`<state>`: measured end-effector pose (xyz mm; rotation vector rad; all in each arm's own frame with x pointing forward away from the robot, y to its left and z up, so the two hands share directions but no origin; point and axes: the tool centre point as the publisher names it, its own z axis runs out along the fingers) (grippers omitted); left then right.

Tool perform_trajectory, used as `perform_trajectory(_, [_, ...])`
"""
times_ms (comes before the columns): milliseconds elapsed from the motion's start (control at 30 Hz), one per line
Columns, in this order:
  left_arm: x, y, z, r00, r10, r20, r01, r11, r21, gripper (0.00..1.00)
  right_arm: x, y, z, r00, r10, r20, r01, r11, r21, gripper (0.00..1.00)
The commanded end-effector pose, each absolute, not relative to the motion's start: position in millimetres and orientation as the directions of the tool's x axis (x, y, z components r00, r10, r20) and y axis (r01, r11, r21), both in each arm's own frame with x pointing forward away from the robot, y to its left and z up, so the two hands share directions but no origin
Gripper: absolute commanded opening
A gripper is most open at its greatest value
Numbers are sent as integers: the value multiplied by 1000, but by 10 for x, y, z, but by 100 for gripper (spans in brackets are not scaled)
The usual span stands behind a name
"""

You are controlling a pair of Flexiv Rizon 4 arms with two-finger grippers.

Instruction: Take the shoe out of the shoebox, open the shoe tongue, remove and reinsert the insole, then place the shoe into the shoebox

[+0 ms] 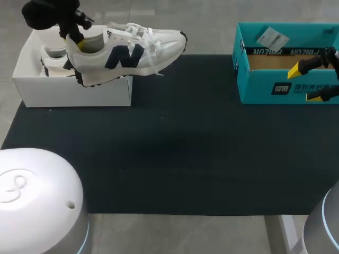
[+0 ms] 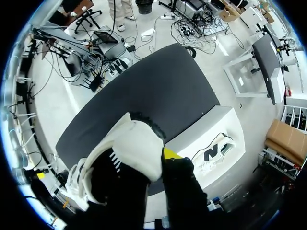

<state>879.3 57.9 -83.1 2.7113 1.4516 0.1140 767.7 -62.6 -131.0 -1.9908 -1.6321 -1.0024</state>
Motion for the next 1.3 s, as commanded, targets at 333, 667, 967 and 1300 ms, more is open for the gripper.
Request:
perform_trajectory(333, [8467,-117,-753,550,831,84,825,-557,94,0,7680,-620,-1314,74,688,722,955,-256,146,100])
perform_trajectory(667, [8274,-705,-950,575,817,56,812,-577,85,0,7680,-620,-1314,74,688,722,955,-256,146,100])
perform_trajectory(967, [8281,-881,-1057,563,824,60,821,-566,74,0,7680,-620,-1314,74,688,722,955,-256,146,100])
perform_trajectory(1300, [8329,-976,-1116,747,663,44,660,-749,58,0,7680,-620,-1314,74,688,722,955,-256,146,100])
